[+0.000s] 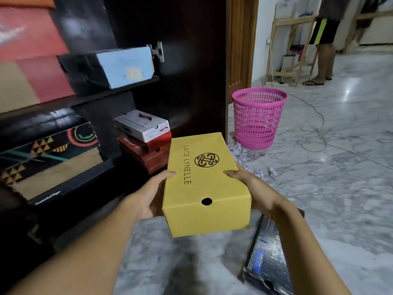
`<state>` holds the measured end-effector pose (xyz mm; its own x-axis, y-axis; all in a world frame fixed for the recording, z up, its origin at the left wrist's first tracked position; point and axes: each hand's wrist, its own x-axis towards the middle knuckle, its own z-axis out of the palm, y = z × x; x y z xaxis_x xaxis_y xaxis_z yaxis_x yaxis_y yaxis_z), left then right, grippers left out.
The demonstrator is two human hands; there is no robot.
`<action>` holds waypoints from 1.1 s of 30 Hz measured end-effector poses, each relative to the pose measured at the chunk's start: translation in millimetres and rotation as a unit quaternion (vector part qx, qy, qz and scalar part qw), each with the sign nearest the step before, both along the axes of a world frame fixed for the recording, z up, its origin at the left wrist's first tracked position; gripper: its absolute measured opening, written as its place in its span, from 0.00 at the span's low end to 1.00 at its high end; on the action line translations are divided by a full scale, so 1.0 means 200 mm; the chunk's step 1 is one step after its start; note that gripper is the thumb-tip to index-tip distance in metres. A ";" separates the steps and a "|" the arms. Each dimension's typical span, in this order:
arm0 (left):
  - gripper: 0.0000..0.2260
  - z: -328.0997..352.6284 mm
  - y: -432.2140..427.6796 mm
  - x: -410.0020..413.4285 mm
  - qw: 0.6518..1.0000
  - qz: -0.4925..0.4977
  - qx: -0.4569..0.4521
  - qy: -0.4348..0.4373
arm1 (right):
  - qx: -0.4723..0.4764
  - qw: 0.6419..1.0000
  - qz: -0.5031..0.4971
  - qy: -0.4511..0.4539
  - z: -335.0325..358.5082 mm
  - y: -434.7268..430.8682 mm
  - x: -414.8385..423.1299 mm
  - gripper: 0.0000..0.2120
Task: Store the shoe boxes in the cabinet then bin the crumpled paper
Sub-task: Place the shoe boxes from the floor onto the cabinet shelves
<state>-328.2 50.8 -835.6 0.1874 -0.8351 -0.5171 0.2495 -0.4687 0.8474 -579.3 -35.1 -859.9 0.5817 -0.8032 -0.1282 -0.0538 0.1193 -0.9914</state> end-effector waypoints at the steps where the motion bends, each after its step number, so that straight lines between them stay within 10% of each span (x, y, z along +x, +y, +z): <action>1: 0.15 0.08 0.01 0.06 1.000 0.008 -0.016 -0.012 | -0.014 1.000 0.006 -0.012 0.06 -0.01 0.08 0.17; 20: 0.24 1.21 -0.36 0.60 0.963 0.131 -0.234 -0.032 | -0.223 0.958 -0.125 -0.133 1.05 -0.29 0.72 0.22; 33: 0.24 1.62 -0.82 1.00 0.960 0.182 -0.208 -0.053 | -0.216 0.935 -0.228 -0.162 1.42 -0.82 1.38 0.30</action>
